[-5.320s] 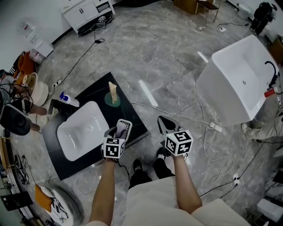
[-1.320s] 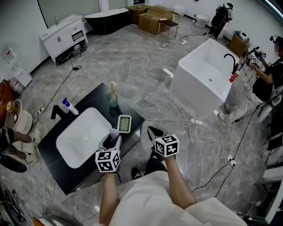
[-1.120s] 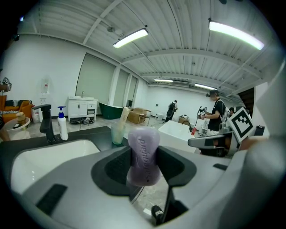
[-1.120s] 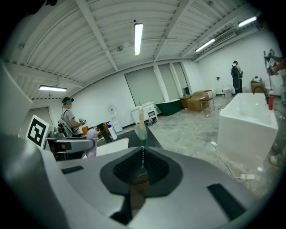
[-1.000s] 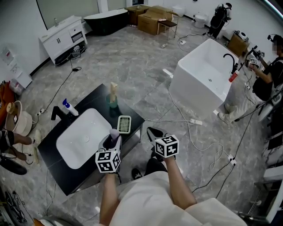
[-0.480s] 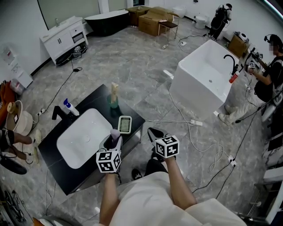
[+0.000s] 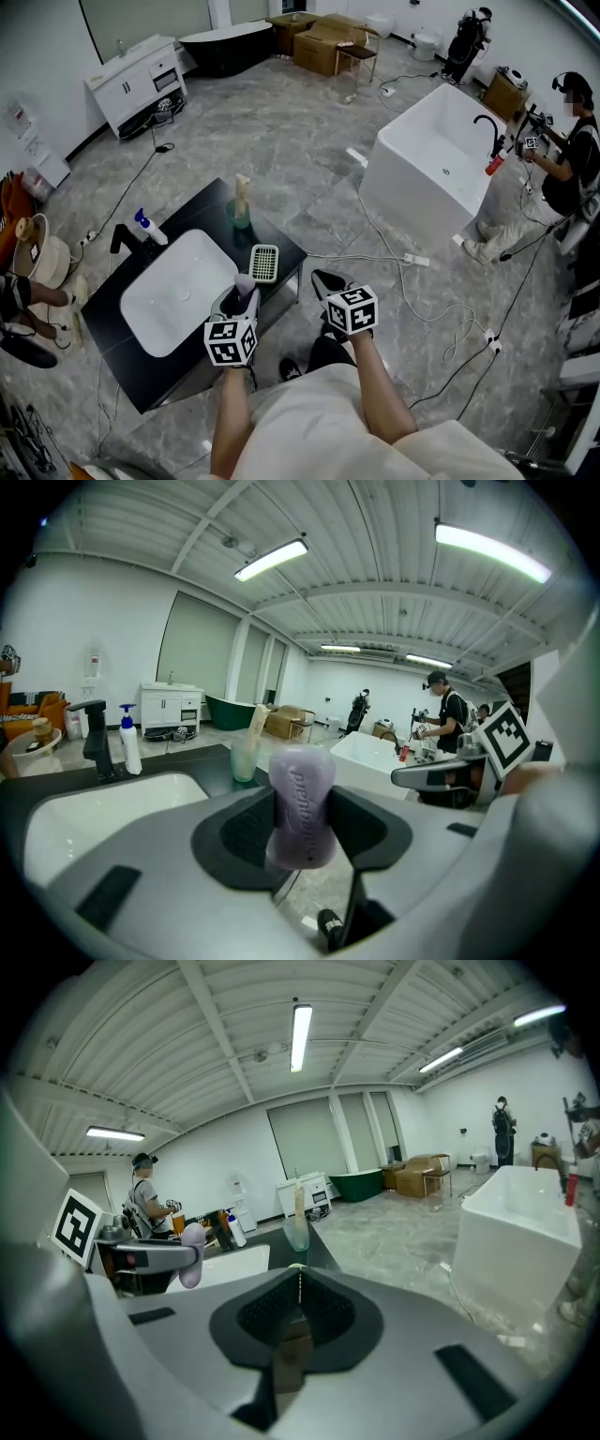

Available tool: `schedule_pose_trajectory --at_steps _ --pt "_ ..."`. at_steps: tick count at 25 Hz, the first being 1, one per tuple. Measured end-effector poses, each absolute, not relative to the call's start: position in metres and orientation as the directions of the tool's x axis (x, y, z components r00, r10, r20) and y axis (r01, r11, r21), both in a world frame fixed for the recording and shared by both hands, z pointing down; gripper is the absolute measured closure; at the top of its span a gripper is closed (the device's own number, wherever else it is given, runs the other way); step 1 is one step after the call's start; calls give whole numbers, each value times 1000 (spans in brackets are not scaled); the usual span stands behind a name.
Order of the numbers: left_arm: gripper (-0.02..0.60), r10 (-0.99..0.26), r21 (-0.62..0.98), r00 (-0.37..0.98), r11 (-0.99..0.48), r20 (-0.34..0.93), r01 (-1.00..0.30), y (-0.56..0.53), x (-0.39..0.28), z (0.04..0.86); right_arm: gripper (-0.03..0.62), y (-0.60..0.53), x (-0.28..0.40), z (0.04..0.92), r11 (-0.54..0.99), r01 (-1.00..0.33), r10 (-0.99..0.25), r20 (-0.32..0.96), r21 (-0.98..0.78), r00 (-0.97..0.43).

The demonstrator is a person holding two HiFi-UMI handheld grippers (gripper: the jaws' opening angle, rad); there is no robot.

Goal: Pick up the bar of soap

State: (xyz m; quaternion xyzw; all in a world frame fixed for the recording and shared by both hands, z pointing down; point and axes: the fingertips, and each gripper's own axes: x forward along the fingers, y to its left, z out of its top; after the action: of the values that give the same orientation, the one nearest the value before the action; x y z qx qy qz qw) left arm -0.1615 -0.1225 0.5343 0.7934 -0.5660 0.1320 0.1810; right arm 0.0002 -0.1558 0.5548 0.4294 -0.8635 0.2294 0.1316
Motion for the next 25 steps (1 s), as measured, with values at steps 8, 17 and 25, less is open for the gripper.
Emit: schedule_pose_trajectory --at_steps 8,17,25 --pt "394 -846 135 335 -307 416 -942 -122 -158 534 586 -150 2 559 533 -796 -668 434 -288 -604" --pt "394 -845 137 333 -304 420 -943 -122 -160 537 588 -149 -2 560 546 -793 -666 435 -269 -606" --pt "394 -844 138 333 -303 420 -943 -122 -162 538 588 -150 -2 561 542 -796 -667 437 -271 -603"
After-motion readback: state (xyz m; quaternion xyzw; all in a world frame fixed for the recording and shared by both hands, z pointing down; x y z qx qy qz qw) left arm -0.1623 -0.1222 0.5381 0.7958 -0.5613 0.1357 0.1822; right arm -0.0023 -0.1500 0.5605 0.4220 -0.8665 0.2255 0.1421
